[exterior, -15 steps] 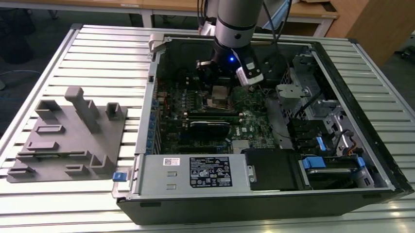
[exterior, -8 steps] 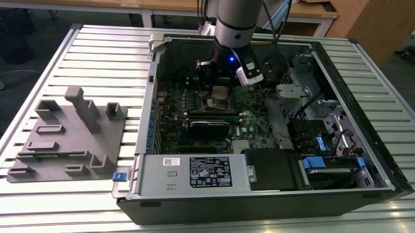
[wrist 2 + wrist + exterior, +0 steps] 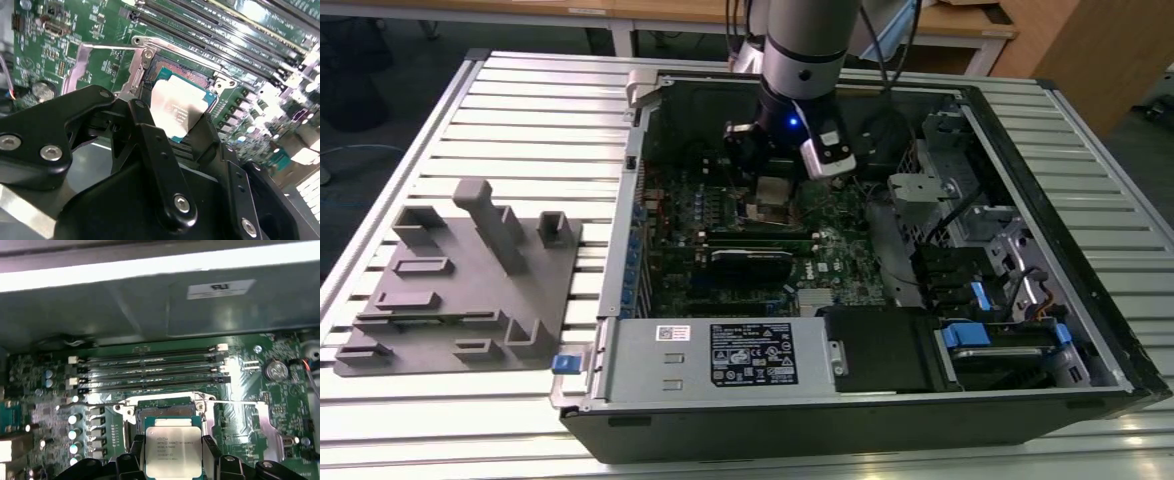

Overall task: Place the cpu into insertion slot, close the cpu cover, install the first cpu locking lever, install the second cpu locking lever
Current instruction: 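Place the cpu into insertion slot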

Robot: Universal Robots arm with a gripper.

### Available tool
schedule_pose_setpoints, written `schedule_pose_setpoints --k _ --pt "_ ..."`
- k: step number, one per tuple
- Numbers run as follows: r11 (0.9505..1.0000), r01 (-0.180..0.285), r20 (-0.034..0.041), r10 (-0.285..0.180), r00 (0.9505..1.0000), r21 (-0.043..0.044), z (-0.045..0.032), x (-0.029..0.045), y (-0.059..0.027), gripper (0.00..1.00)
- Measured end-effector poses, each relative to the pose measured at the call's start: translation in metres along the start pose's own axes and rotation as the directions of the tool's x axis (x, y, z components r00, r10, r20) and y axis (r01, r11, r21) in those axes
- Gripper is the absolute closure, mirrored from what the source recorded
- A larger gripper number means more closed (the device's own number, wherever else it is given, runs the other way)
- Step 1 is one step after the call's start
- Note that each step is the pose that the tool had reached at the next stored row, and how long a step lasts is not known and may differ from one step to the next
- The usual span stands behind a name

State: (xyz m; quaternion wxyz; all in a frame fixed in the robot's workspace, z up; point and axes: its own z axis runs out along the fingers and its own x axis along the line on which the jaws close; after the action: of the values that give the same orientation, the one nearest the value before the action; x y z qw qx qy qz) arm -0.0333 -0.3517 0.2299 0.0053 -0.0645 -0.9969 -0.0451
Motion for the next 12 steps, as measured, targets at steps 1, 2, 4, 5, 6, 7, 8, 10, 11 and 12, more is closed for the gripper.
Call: schedule_pose_setpoints --k 1,2,4,5,6,7,8,10,11,12 --pt "0.9998 -0.018 0.0016 0.018 0.9998 -0.0001 0.0001 0.0000 0.0000 0.46" --pt "0.9994 -0.036 0.0032 0.036 0.9994 -0.0004 0.0002 0.0000 0.0000 0.46" --pt "0.9974 -0.072 0.0065 0.072 0.9974 -0.0006 0.0002 0.0000 -0.0001 0.46" --pt "0.9959 -0.090 0.0082 0.090 0.9959 -0.0008 0.0003 0.0000 -0.0001 0.46" --pt "0.9941 -0.108 0.0098 0.108 0.9941 -0.0010 0.0004 0.0000 -0.0001 0.46" --pt "0.9920 -0.126 0.0115 0.126 0.9919 -0.0013 0.0004 0.0000 -0.0001 0.46" --pt "0.9895 -0.144 0.0131 0.144 0.9895 -0.0017 0.0005 0.0000 -0.0001 0.46" --pt "0.9837 -0.180 0.0162 0.180 0.9836 -0.0028 0.0006 0.0000 -0.0001 0.46" --pt "0.9803 -0.197 0.0177 0.197 0.9802 -0.0034 0.0007 0.0000 -0.0001 0.46" --pt "0.9767 -0.215 0.0193 0.215 0.9765 -0.0039 0.0007 0.0000 -0.0001 0.46"
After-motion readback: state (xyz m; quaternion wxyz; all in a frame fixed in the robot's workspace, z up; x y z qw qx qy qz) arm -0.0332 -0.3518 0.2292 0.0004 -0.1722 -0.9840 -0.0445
